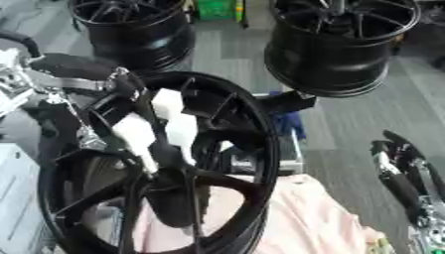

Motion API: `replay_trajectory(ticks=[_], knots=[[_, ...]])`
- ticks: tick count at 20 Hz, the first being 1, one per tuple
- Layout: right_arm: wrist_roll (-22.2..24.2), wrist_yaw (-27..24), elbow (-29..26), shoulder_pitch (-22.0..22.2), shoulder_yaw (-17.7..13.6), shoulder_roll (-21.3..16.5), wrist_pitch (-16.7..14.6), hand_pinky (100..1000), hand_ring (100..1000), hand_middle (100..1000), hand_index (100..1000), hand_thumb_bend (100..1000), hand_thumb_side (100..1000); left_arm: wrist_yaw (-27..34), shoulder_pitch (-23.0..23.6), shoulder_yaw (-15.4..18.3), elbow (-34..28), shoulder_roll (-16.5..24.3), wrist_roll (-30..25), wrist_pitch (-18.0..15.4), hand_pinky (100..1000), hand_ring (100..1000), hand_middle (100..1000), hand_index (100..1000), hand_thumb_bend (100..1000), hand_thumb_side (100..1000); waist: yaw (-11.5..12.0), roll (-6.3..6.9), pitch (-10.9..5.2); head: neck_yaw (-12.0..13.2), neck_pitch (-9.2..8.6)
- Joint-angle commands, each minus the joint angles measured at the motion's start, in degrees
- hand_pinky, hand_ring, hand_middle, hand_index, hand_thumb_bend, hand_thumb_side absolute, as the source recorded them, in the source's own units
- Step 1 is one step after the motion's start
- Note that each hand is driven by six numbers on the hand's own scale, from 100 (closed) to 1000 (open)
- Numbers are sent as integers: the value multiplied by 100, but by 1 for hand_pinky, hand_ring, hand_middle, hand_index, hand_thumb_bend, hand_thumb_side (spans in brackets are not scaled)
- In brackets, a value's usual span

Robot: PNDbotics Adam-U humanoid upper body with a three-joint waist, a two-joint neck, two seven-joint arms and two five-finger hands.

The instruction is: Pull the pin out of the wheel hub.

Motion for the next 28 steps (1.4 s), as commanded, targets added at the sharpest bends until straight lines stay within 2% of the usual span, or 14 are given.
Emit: replay_trajectory(ticks=[1,9,17,18,19,20,21,22,23,24,25,26,27,28], knots=[[-19,35,-49,-14,-47,-105,-3,808,799,732,893,100,495,269,-30,517,-108,427,-1461,-1233,673,361,243,391,100,162,36,-28,-91,-33,28],[-80,31,-48,17,-105,-95,-5,808,799,732,893,100,495,-54,727,1661,870,1137,-1141,-602,673,361,244,397,100,152,166,-59,-88,-130,28],[-86,38,-50,-10,-111,-87,-4,808,799,732,893,100,494,-803,1529,2912,2121,1308,-761,69,680,400,288,444,100,144,197,-105,-54,-132,28],[-92,37,-48,-7,-118,-89,-3,808,799,732,893,100,494,-898,1643,3067,2276,1324,-745,148,688,434,327,481,100,141,197,-110,-50,-132,28],[-100,36,-47,-5,-125,-93,-2,808,799,732,893,100,494,-998,1762,3230,2438,1349,-718,240,710,504,418,567,151,134,198,-112,-45,-127,28],[-103,35,-47,-6,-126,-95,-2,808,799,732,893,100,494,-1094,1844,3386,2595,1354,-692,319,710,504,418,567,151,134,191,-113,-42,-115,28],[-106,34,-47,-8,-127,-94,-2,808,799,732,893,100,494,-1189,1925,3539,2749,1355,-660,384,758,676,645,765,271,130,193,-114,-38,-117,28],[-105,32,-48,-12,-125,-91,-2,808,799,732,893,100,494,-1284,2006,3679,2904,1341,-597,463,806,769,776,851,357,128,193,-118,-36,-118,28],[-102,30,-48,-13,-123,-86,-2,808,799,732,893,100,494,-1378,2053,3809,3057,1313,-518,548,824,800,819,885,414,265,197,-124,-35,-125,28],[-100,29,-47,-13,-121,-80,-2,808,799,732,893,100,495,-1477,2060,3937,3217,1274,-427,625,834,822,845,904,460,340,199,-131,-36,-128,28],[-99,27,-47,-12,-122,-75,-2,808,799,732,893,100,495,-1578,2043,4056,3381,1224,-330,678,852,850,883,937,551,495,205,-142,-38,-134,28],[-101,26,-46,-10,-126,-71,-2,808,799,732,893,100,494,-1678,2020,4184,3544,1169,-232,713,856,861,901,952,608,584,210,-154,-40,-138,28],[-106,24,-45,-8,-131,-68,-2,808,799,732,893,100,494,-1782,1992,4301,3712,1102,-129,710,860,866,907,958,636,642,215,-168,-41,-141,28],[-110,23,-44,-7,-135,-65,-2,808,799,732,893,100,494,-1883,1966,4387,3856,1037,-28,673,860,867,908,959,638,651,218,-180,-42,-141,28]])
